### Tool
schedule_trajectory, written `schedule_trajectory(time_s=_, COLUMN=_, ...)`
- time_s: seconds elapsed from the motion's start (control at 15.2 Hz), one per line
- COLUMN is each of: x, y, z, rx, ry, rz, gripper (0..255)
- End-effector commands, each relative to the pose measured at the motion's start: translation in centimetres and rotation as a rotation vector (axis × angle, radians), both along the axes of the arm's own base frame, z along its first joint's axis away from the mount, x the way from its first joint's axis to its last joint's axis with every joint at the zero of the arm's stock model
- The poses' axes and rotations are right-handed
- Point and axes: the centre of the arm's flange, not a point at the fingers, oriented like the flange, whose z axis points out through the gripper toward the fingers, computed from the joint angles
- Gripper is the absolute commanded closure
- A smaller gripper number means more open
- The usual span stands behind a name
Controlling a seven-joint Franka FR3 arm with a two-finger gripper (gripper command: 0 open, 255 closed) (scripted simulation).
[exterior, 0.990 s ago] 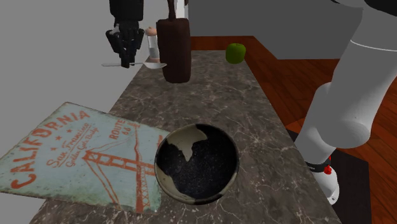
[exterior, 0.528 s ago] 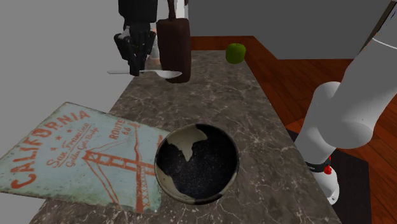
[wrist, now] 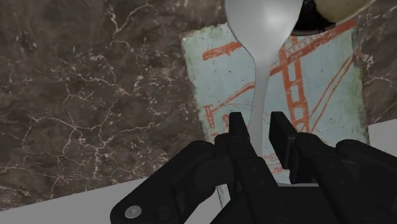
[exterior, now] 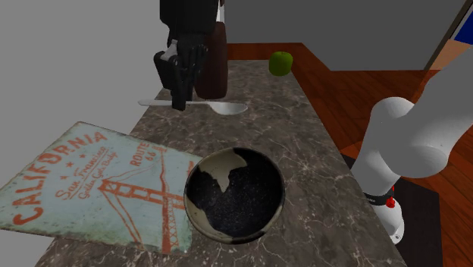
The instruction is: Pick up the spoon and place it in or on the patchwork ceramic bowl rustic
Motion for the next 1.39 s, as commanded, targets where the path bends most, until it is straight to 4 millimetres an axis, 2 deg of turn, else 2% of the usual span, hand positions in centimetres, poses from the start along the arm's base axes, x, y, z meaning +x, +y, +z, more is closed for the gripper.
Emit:
schedule_trajectory(time_s=0.0, x=-2.6, y=0.8, z=-0.1, rx=0.000, ry=0.000, rz=-0.001, gripper=255)
schedule_trajectory(time_s=0.46, x=-11.5, y=3.4, z=0.3, rx=0.000, ry=0.000, rz=-0.001, gripper=255)
schedule_trajectory(time_s=0.53, x=-12.0, y=3.5, z=0.3, rx=0.000, ry=0.000, rz=-0.001, gripper=255)
schedule_trajectory(time_s=1.32, x=-12.0, y=3.5, z=-6.0, rx=0.000, ry=0.000, rz=-0.001, gripper=255)
